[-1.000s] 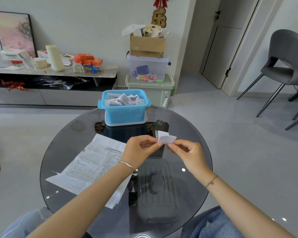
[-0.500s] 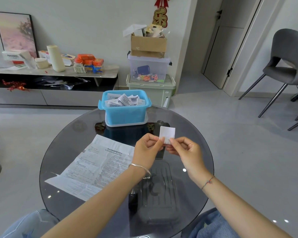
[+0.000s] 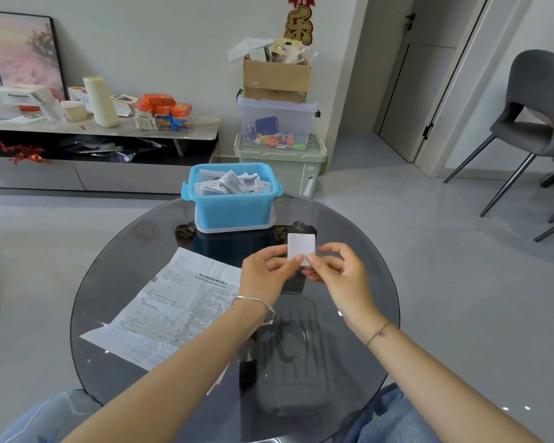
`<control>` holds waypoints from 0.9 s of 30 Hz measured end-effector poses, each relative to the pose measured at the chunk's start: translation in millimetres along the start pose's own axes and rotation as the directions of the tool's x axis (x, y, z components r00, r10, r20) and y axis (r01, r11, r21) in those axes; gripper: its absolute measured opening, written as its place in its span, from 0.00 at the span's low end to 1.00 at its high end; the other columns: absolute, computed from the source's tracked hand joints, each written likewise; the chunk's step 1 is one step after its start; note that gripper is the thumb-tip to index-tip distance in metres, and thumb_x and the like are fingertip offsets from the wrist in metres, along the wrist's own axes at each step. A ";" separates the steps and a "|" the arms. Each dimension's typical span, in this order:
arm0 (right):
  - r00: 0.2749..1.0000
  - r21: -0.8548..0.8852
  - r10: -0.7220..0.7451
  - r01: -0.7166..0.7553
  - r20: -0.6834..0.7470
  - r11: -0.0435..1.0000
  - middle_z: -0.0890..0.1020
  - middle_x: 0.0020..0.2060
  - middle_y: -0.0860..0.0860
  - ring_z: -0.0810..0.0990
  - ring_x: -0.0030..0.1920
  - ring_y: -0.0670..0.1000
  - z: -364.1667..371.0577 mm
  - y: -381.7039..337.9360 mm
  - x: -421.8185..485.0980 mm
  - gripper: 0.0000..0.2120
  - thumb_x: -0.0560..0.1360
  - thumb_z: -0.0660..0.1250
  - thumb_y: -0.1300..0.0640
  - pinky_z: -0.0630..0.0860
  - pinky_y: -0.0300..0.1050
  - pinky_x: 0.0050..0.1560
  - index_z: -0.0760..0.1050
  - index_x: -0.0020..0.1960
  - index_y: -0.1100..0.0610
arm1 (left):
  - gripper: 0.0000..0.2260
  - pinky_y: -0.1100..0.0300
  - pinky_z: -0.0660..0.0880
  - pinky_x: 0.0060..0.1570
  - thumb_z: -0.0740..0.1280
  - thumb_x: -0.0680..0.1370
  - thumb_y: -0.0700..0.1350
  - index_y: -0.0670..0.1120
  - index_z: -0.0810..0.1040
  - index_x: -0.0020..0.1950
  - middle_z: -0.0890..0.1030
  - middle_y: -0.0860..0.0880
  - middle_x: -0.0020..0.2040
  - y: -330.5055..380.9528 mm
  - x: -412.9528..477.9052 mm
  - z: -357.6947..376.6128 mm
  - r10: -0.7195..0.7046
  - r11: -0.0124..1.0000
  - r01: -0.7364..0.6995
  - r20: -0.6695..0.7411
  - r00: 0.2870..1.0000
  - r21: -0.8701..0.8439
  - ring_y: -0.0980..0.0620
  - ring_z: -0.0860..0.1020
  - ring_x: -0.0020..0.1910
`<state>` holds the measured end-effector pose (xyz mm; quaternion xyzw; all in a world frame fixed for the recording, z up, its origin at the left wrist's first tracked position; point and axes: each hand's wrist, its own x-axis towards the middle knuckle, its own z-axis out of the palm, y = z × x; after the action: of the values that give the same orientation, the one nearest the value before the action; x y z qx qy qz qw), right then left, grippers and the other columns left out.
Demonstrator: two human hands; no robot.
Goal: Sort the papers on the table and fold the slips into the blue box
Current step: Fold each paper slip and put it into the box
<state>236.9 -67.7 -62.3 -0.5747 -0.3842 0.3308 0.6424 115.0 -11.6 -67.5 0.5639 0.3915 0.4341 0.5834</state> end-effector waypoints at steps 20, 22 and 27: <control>0.994 -0.025 0.099 -0.098 0.045 0.995 0.85 0.40 0.54 0.84 0.43 0.50 72.0 -28.6 41.8 0.05 0.75 0.70 0.62 0.80 0.35 0.43 0.78 0.42 0.63 | 0.10 0.61 0.81 0.48 0.73 0.72 0.43 0.46 0.81 0.53 0.85 0.48 0.46 31.3 34.0 -61.4 -0.056 0.998 0.052 -0.097 0.994 -0.042 0.53 0.84 0.43; 0.995 -0.054 0.075 -0.072 0.063 0.996 0.85 0.39 0.52 0.85 0.42 0.49 75.2 -30.6 42.3 0.05 0.75 0.69 0.63 0.80 0.35 0.42 0.77 0.42 0.64 | 0.10 0.63 0.81 0.46 0.73 0.72 0.43 0.46 0.82 0.53 0.85 0.49 0.46 34.0 34.7 -63.4 -0.100 0.992 0.092 -0.097 0.990 -0.088 0.54 0.84 0.42; 0.999 -0.054 0.033 -0.031 0.036 0.998 0.85 0.38 0.55 0.84 0.40 0.51 77.5 -33.1 42.7 0.05 0.74 0.70 0.63 0.81 0.37 0.42 0.76 0.42 0.64 | 0.08 0.66 0.80 0.43 0.72 0.73 0.42 0.45 0.81 0.52 0.85 0.50 0.43 38.2 34.6 -64.4 -0.119 0.987 0.110 -0.077 0.990 -0.114 0.55 0.84 0.40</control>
<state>189.4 2.9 -21.1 -0.5915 -0.3955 0.3414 0.6141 62.6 41.2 -32.0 0.4891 0.4229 0.4439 0.6204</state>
